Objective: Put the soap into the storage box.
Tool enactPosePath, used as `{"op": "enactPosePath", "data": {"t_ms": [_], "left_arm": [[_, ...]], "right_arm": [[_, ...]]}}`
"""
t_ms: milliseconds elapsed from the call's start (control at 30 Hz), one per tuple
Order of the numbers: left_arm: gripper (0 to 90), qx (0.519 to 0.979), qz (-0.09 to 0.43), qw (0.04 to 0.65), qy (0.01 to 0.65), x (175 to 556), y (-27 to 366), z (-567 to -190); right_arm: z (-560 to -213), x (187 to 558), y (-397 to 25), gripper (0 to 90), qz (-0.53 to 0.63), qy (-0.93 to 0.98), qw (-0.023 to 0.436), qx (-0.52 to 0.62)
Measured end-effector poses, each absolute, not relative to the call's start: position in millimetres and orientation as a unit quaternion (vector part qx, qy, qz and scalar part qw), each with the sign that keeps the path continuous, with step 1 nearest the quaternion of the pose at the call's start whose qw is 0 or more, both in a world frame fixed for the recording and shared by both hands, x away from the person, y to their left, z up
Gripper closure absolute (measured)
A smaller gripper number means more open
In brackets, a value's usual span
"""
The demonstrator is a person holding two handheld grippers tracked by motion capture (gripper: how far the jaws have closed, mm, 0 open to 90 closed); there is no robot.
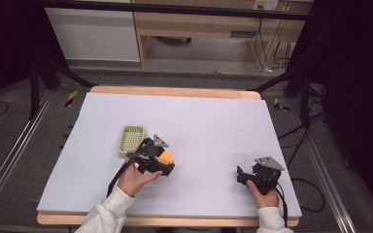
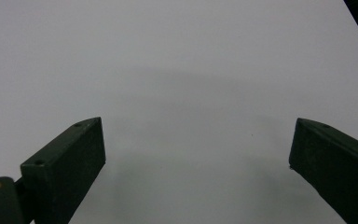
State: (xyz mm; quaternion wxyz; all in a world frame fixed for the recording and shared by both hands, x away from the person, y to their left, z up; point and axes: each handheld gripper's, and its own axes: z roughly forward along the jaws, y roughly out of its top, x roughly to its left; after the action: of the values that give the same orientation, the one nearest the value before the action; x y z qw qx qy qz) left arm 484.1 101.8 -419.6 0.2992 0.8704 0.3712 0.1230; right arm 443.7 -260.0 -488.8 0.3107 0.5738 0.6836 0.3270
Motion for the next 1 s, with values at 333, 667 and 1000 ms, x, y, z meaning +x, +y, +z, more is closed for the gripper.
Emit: {"op": "enactPosePath", "data": {"t_ms": [333,667,1000], "left_arm": [[26.6,0.861,0.133,0.306,0.385,490,116,-411],[26.5,0.847,0.141,0.317,0.403,497,133,-401],[26.5,0.839,0.149,0.319,0.416,502,143,-398]], "right_arm": [[-489,444,-260,4.1,0.327,0.684,0.31,0.573],[-489,444,-259,4.1,0.328,0.684,0.307,0.575],[-489,444,-260,4.1,0.327,0.685,0.307,0.575]]}}
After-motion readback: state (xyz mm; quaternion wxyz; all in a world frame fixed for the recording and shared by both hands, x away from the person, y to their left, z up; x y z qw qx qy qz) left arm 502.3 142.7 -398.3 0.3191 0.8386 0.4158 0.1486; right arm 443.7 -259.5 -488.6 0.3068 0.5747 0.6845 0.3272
